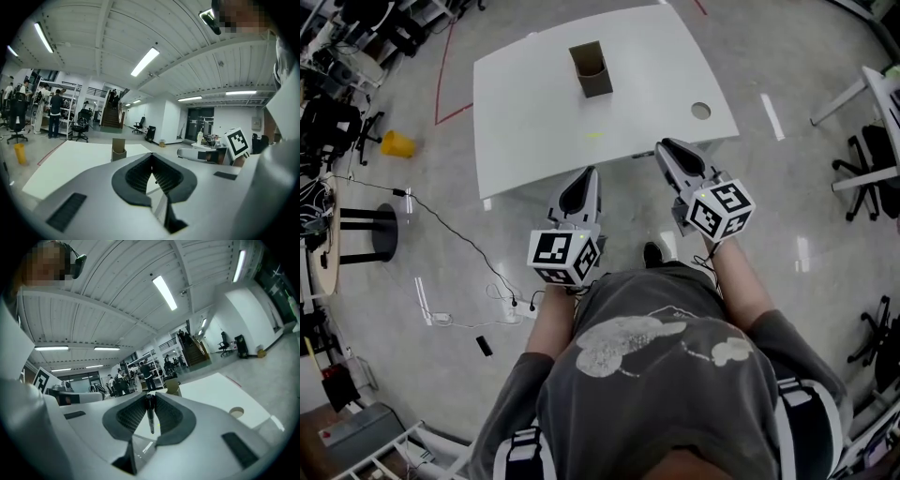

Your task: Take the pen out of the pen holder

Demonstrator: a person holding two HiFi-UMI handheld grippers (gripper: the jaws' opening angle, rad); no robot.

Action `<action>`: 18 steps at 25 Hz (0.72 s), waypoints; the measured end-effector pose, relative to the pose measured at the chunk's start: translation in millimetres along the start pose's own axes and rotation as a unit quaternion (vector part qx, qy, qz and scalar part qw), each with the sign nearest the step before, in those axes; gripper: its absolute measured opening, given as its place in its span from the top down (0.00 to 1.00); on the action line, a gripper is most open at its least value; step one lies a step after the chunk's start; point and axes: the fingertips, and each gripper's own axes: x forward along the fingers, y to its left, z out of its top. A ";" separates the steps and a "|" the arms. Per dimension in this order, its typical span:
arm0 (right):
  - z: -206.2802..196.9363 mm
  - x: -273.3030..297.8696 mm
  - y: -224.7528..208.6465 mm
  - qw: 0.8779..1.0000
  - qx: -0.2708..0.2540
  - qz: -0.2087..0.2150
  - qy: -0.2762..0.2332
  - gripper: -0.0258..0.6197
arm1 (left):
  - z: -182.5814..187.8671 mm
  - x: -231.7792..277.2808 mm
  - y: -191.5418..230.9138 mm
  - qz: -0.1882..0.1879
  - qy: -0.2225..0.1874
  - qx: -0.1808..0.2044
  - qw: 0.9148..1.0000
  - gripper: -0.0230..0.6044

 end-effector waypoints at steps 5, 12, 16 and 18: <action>-1.5 -11.1 25.8 1.000 0.000 -0.013 0.000 0.86 | 3.9 -31.8 -6.0 -0.018 -0.004 -0.007 1.000 0.95; -23.2 -41.4 64.5 1.000 -0.005 -0.024 0.004 0.86 | -6.4 -81.6 -9.4 -0.024 -0.011 -0.010 1.000 0.95; -29.1 -59.1 82.8 0.999 -0.015 -0.034 0.002 0.86 | -11.6 -107.7 -12.0 -0.025 -0.015 -0.014 0.999 0.95; -31.2 -68.3 92.7 0.999 -0.021 -0.039 0.000 0.86 | -15.1 -120.3 -14.7 -0.028 -0.014 -0.014 0.999 0.95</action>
